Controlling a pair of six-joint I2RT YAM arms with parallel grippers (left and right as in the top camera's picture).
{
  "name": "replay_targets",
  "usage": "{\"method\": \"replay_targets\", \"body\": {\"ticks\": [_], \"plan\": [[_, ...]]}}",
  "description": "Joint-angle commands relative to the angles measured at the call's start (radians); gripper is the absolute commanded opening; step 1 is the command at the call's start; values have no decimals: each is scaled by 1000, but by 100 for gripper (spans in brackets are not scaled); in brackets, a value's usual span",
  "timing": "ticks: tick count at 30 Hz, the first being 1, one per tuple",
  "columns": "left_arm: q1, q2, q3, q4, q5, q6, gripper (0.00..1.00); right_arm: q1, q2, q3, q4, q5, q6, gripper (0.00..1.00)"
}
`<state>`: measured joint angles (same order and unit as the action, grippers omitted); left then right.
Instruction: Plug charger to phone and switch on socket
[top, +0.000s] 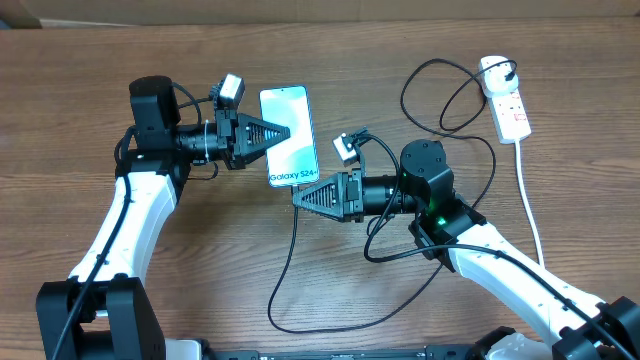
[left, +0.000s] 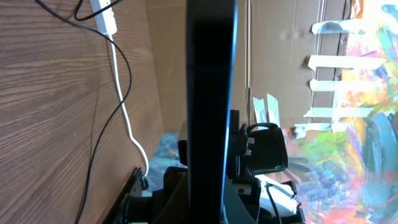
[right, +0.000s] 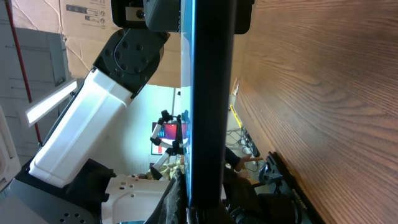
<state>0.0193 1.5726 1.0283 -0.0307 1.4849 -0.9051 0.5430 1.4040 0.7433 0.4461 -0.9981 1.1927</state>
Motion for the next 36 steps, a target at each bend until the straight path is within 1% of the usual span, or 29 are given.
{"method": "replay_targets", "body": {"ticks": [1,9,23,36], "plan": [[-29,-19,22,-15,97,27,4,-24,12,6,21,85,9,4],[-35,-19,22,-47,98,31,4,-24,12,6,21,88,9,4],[-39,-19,21,-129,98,91,4,-40,12,6,21,108,13,4],[-51,-19,22,-138,98,114,4,-46,12,11,21,119,13,4]]}}
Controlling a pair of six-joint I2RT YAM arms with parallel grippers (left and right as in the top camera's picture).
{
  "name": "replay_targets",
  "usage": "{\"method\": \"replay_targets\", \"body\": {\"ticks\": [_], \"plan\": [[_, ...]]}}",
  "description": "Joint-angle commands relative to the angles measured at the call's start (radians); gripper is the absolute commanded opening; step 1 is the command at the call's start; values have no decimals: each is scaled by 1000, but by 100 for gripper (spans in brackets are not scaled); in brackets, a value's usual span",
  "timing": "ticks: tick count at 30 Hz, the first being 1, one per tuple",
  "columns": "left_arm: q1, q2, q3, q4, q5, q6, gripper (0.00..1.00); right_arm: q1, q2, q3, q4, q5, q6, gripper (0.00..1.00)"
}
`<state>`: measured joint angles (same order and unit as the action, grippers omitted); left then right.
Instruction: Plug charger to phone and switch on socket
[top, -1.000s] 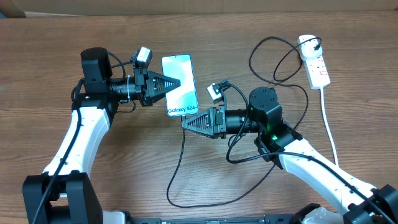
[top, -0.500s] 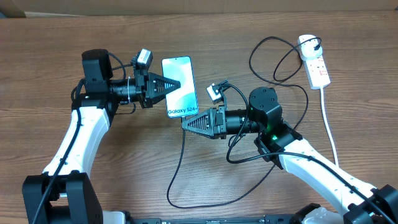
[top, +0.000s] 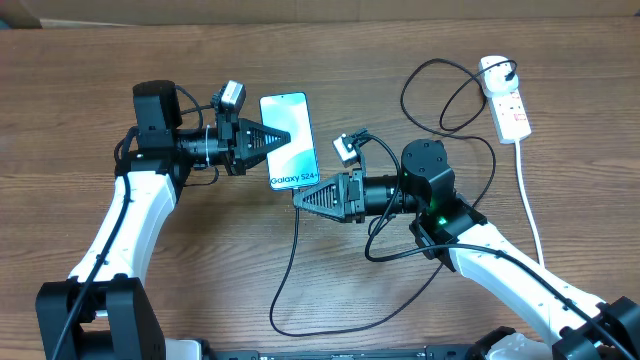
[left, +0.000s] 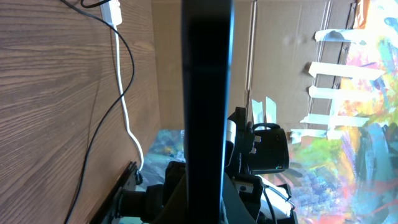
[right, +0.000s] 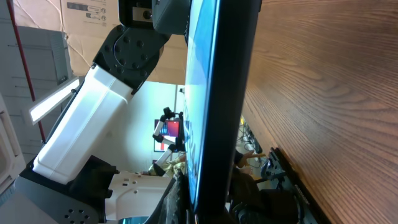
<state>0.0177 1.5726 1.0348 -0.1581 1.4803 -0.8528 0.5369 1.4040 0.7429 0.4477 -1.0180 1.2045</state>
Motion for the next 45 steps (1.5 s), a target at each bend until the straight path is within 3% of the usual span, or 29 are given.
{"method": "replay_targets", "body": {"ticks": [1,28,29,34,37,40,45], "plan": [[-53,-19,15,-10,103,67,4,-40,12,11,19,138,1,4],[-60,-19,15,-26,103,90,4,-56,12,12,19,153,4,4],[-60,-19,15,-26,103,91,4,-56,12,12,19,149,5,10],[-55,-19,15,-24,102,102,4,-56,12,12,19,127,5,17],[-44,-19,15,-24,102,122,4,-56,12,12,19,114,24,29],[-21,-19,15,-24,82,124,4,-56,12,12,20,100,26,32],[40,-18,15,-21,40,143,4,-56,12,12,23,73,27,55]]}}
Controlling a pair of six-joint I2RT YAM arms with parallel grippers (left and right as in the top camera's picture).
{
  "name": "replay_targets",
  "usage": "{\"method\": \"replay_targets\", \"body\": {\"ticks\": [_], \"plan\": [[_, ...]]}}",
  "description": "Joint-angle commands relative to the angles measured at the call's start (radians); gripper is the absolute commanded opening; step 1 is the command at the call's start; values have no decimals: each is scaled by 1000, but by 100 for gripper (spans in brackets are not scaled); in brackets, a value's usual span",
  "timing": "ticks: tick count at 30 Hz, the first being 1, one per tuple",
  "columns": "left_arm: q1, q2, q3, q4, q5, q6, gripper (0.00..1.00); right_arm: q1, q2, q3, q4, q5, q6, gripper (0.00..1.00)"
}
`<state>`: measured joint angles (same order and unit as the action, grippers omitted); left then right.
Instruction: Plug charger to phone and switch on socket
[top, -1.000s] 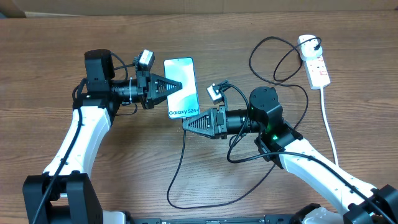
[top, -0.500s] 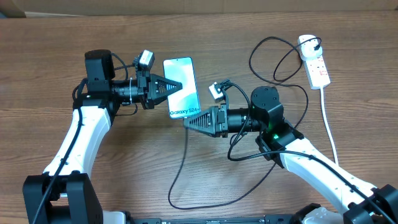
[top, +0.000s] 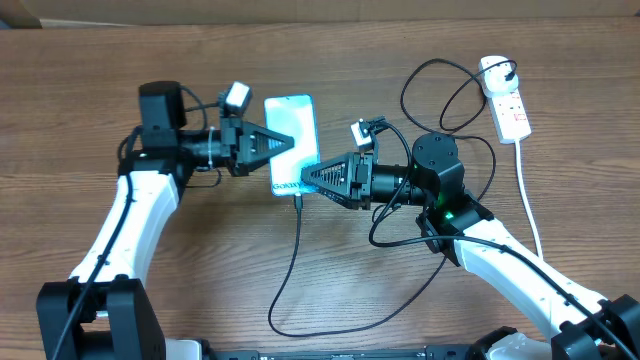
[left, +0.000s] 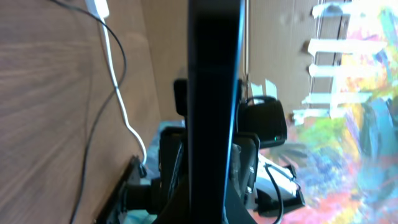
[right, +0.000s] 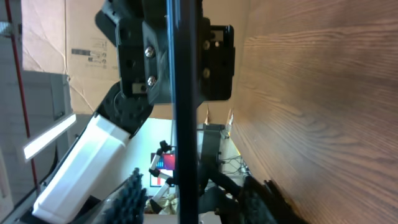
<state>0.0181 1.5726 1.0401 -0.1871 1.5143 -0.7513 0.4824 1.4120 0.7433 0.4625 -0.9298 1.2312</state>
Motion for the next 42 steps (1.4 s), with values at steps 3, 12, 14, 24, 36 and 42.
{"method": "replay_targets", "body": {"ticks": [3,12,14,24,36,42], "plan": [[71,-17,10,8,-18,84,4,-1,4,11,8,-14,0,74],[93,-13,10,-28,-105,222,4,-2,4,11,-178,128,-90,94],[93,-9,10,-84,-175,272,4,-2,4,11,-275,182,-174,98],[62,29,10,-388,-653,557,4,-1,4,11,-476,235,-482,100],[-100,185,10,-197,-815,476,4,-1,4,11,-626,416,-504,100],[-124,236,10,-114,-815,368,4,-1,4,10,-644,445,-530,100]]}}
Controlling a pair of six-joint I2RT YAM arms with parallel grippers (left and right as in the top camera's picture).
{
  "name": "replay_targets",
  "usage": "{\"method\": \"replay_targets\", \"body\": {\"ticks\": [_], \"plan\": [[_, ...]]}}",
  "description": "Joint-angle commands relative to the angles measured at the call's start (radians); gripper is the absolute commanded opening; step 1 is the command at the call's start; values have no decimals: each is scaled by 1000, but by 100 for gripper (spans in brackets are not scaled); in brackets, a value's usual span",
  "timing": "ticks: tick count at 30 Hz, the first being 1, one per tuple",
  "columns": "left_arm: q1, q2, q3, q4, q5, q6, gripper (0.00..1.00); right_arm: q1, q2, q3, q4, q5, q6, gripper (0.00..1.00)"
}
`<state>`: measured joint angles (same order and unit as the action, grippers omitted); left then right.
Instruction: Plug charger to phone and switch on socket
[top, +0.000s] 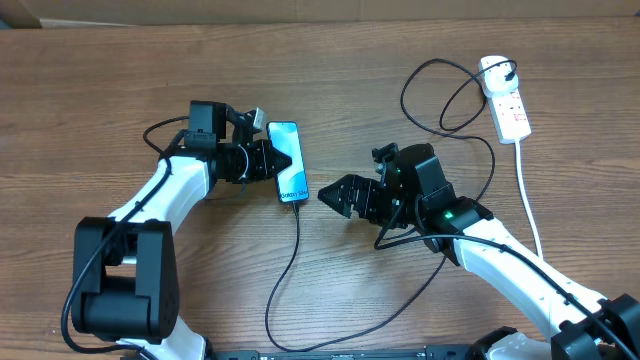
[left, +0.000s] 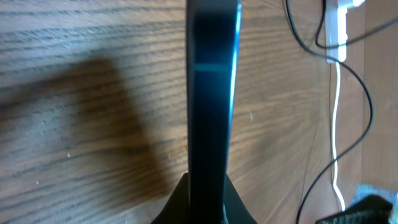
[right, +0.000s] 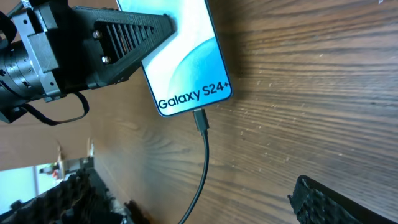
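The phone (top: 288, 160) shows a blue "Galaxy S24+" screen (right: 186, 62) and is held on edge low over the wooden table. My left gripper (top: 268, 160) is shut on it; in the left wrist view the phone (left: 211, 93) stands edge-on between the fingers (left: 180, 202). The black charger plug (right: 200, 118) sits in the phone's bottom port, and its cable (top: 290, 260) trails toward the table's front. My right gripper (top: 335, 195) is open, to the right of the plug, holding nothing. The white socket strip (top: 505, 95) lies at the far right.
The black cable (top: 440, 95) loops on the table (top: 100, 80) between my right arm and the socket strip. A white lead (top: 528, 200) runs from the strip toward the front edge. The strip's end (left: 336, 25) also shows in the left wrist view.
My right gripper was at the phone's bottom edge; now it is open and apart from it, to the right. The plug stays in the phone. My left arm has brought the phone lower.
My left gripper held the phone above the table while my right gripper stood just below its bottom edge with the cable end. Then the right fingertips were against that edge. Now the plug sits in the port and the right gripper is open and apart.
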<state>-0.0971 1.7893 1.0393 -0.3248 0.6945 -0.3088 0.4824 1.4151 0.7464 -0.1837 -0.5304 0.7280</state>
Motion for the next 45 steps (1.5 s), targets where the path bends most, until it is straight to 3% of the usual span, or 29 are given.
{"method": "replay_targets", "body": {"ticks": [1,4,13,31,45], "plan": [[-9,26,11,27,6,-103,4,-1,1,7,2,52,-26,100],[-11,52,11,34,43,-164,4,-1,1,7,2,60,-27,100],[-50,132,11,71,146,-194,4,-1,1,7,2,60,-26,100],[-61,185,11,200,145,-193,11,-1,1,7,1,59,-22,100],[-60,185,11,201,53,-185,25,-1,1,7,-6,59,-22,100]]}}
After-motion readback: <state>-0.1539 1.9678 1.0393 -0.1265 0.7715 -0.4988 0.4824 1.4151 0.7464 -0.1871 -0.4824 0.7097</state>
